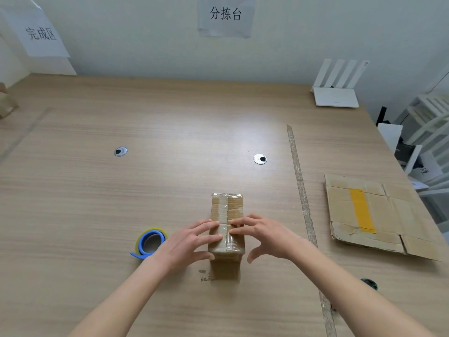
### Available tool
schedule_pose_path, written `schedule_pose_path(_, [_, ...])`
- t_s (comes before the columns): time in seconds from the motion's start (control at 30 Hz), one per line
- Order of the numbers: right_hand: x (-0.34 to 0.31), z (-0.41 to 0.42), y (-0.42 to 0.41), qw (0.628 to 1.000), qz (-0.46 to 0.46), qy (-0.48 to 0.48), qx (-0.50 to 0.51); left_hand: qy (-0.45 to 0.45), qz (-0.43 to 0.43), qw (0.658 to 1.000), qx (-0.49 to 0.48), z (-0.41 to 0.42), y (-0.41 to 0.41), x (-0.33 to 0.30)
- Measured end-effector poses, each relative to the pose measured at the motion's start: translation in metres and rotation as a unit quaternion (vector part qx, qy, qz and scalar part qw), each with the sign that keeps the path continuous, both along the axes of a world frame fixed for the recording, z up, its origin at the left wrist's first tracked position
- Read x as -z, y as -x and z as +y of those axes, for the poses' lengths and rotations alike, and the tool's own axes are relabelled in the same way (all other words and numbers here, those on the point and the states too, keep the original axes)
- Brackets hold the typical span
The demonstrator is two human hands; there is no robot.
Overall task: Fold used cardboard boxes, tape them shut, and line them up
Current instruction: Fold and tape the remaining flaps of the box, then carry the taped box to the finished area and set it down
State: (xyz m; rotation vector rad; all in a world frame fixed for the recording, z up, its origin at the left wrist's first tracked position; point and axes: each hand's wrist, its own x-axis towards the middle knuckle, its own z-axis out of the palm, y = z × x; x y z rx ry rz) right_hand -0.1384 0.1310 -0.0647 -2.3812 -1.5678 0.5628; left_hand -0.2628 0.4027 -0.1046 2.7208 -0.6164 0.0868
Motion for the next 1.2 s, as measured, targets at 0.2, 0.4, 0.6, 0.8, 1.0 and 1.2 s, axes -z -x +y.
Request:
schedule_pose_path(0.2, [-0.005,0.01,-0.002,1.0,-0.022,-0.02,0.001,0.017,-0.015,1.0,-0.005,-0.005,-0.002,-0.005])
schedule_pose_path(0.4, [-0.004,0.025,-0.006,0.995,-0.093,0.003,-0.046,0.008,-0.023,1.0,-0.004,-0.005,-0.006,-0.003])
schedule_pose_path(0.6, [0.001,0.017,-0.005,0.996,-0.085,-0.014,-0.033,0.011,-0.032,0.999,-0.018,-0.009,0.0,0.004])
schedule_pose_path(0.8, [0.002,-0.005,0.007,0.981,0.028,-0.081,0.175,0.183,0.101,0.935,-0.286,-0.031,0.008,-0.014])
schedule_pose_path(1.0, [0.013,0.033,0.039,0.783,0.362,-0.13,0.489,0.374,0.309,0.777,-0.401,-0.066,-0.015,-0.027])
schedule_pose_path(1.2, [-0.086,0.042,0.004,0.781,0.387,-0.223,0.436,0.473,0.234,0.771,-0.356,-0.056,-0.043,-0.119])
